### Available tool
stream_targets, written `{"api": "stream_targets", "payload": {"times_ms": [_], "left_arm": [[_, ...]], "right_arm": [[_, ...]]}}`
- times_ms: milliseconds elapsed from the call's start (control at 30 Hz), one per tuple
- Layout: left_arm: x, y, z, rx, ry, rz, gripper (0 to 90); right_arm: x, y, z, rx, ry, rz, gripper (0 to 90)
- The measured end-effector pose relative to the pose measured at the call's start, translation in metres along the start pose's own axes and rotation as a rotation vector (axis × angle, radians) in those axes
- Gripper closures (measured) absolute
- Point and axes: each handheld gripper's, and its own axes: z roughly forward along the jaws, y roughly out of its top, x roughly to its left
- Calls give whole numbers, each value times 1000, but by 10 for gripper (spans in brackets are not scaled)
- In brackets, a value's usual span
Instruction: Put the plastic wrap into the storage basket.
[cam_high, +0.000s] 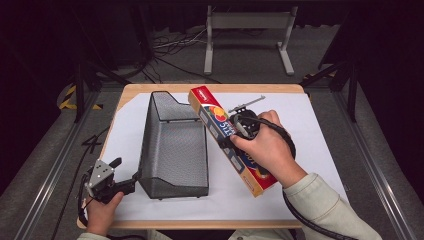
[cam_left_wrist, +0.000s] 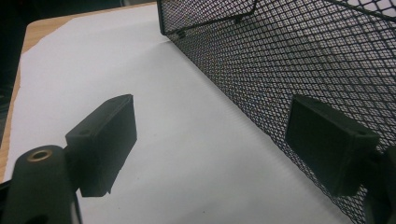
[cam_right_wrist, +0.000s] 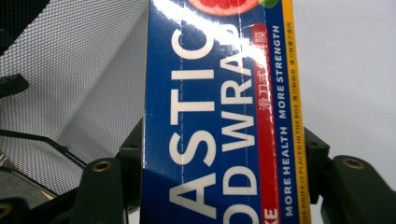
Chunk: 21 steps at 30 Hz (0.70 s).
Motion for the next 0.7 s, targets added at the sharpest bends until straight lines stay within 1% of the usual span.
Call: {"api": "stream_targets", "payload": {"times_ms": [133, 233, 500, 533, 633, 700], "left_arm": [[0, 0, 1, 1, -1, 1, 174], [-1, 0, 1, 1, -1, 0, 174], [-1, 0, 1, 1, 0, 0, 175], [0, 0, 1, -1, -1, 0, 174], [0, 0, 1, -1, -1, 0, 174], [0, 0, 1, 0, 0, 0, 175]], "right_arm": [[5, 2, 5, 4, 3, -4, 397], [11, 4, 10, 9, 11, -9, 397], [22, 7, 16, 10, 30, -19, 397], [25, 8, 18, 9, 33, -22, 396], [27, 8, 20, 3, 39, -29, 396], [31, 9, 22, -6, 35, -30, 396]]}}
